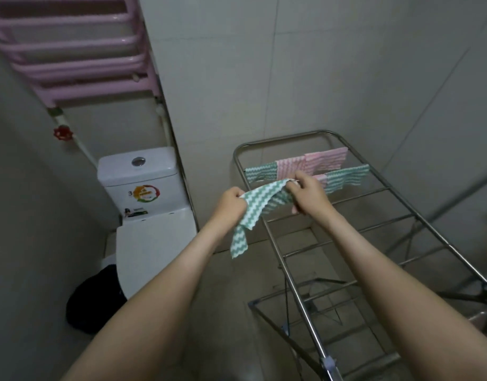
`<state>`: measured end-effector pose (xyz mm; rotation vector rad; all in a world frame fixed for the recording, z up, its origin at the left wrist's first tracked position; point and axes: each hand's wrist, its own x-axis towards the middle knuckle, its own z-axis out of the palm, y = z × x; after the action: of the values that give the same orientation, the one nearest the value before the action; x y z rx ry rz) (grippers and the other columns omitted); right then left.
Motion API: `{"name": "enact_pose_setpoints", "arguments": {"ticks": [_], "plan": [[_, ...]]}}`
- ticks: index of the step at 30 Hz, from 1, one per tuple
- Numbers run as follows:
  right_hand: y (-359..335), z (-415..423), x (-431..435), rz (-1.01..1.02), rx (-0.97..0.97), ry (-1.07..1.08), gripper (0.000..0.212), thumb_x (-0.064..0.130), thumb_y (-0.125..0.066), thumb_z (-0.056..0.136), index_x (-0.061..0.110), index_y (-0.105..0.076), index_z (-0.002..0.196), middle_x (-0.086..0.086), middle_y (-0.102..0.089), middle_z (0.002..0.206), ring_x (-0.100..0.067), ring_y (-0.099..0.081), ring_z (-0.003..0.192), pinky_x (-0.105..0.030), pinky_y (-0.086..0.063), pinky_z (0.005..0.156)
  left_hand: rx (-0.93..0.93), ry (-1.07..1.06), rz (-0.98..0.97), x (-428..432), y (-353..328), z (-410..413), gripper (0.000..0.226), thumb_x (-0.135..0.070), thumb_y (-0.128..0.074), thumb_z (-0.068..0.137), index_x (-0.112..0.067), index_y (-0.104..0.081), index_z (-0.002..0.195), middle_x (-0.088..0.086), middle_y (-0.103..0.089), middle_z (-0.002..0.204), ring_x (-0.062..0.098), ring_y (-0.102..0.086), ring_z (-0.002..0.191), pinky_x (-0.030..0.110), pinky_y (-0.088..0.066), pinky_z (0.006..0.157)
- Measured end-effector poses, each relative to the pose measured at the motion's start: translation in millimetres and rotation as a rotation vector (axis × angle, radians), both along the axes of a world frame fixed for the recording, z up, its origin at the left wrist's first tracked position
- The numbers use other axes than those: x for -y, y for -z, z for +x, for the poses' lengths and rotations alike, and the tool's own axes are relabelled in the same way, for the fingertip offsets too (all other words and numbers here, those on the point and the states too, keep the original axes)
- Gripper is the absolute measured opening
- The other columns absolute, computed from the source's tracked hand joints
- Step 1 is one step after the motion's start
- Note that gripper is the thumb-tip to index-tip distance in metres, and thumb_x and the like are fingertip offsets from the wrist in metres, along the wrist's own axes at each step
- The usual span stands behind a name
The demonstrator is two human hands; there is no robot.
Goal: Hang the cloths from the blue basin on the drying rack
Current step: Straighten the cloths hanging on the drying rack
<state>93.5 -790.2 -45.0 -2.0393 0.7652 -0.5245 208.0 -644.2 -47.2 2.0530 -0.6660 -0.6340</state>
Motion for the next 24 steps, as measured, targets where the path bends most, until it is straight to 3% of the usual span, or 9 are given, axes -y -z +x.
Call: {"name": "enact_pose_setpoints", "arguments": {"ticks": [3,6,8,11,15,21,24], "plan": [[2.3,-8.0,11.9,0.084,0.074,0.093,0.027,0.008,-0.053,0.092,0.017,-0.046,0.068,-0.003,-0.048,0.04,-0.011,-0.044,0.03,-0.019,-0.034,0.036,-0.052,0.121,0.071,24.1,-2.1,-3.8,0.004,-0.021,-0.052,0.077,-0.019,-0.049,0.078,0.001,-0.053,0.075,0.017,-0.05,0.069,0.028,-0.035,0.058],[5.1,-13.7,32.9,0.001,0.048,0.166,0.023,0.012,-0.063,0.087,0.016,-0.049,0.07,0.002,-0.049,0.059,-0.01,-0.047,0.054,-0.025,-0.037,0.055,0.132,0.279,0.231,48.9,3.1,-0.5,0.064,-0.049,-0.066,0.069,-0.014,-0.049,0.119,0.005,-0.061,0.114,0.026,-0.06,0.102,0.036,-0.05,0.084],[6.2,-16.6,47.9,-0.02,0.019,0.197,0.013,0.014,-0.065,0.085,0.013,-0.055,0.078,0.002,-0.05,0.066,-0.013,-0.048,0.065,-0.029,-0.037,0.062,0.3,0.328,0.302,67.3,7.2,3.3,0.067,-0.048,-0.065,0.076,-0.007,-0.043,0.124,0.011,-0.058,0.122,0.032,-0.058,0.109,0.038,-0.049,0.087],[6.4,-17.7,65.9,-0.039,-0.011,0.207,0.01,0.016,-0.064,0.087,0.011,-0.057,0.082,0.001,-0.052,0.068,-0.016,-0.05,0.07,-0.032,-0.04,0.067,0.424,0.38,0.331,86.6,4.9,7.3,0.05,-0.043,-0.051,0.087,-0.007,-0.043,0.121,0.018,-0.057,0.125,0.035,-0.055,0.113,0.038,-0.047,0.087],[2.7,-15.0,81.9,-0.009,0.011,0.253,0.019,0.019,-0.06,0.089,0.003,-0.055,0.081,-0.014,-0.054,0.072,-0.022,-0.049,0.069,-0.04,-0.043,0.068,0.549,0.473,0.296,102.5,-3.1,8.4,0.037,-0.036,-0.036,0.096,-0.009,-0.04,0.121,0.021,-0.06,0.118,0.036,-0.058,0.105,0.035,-0.038,0.073],[-12.0,-6.6,86.7,-0.012,0.085,0.236,0.02,0.014,-0.062,0.088,0.019,-0.052,0.07,-0.006,-0.052,0.067,-0.016,-0.048,0.066,-0.033,-0.04,0.064,0.417,0.564,0.182,118.3,-18.1,16.5,0.041,-0.036,-0.043,0.094,-0.013,-0.04,0.129,0.017,-0.058,0.123,0.033,-0.056,0.107,0.034,-0.04,0.077],[-25.7,-3.2,85.9,-0.076,0.052,0.136,0.022,0.008,-0.061,0.085,0.022,-0.055,0.07,0.005,-0.054,0.065,0.002,-0.046,0.059,-0.026,-0.038,0.061,0.343,0.569,0.095,125.8,-29.2,10.2,0.052,-0.045,-0.053,0.09,-0.016,-0.045,0.134,0.008,-0.054,0.135,0.026,-0.053,0.119,0.028,-0.04,0.089]]}}
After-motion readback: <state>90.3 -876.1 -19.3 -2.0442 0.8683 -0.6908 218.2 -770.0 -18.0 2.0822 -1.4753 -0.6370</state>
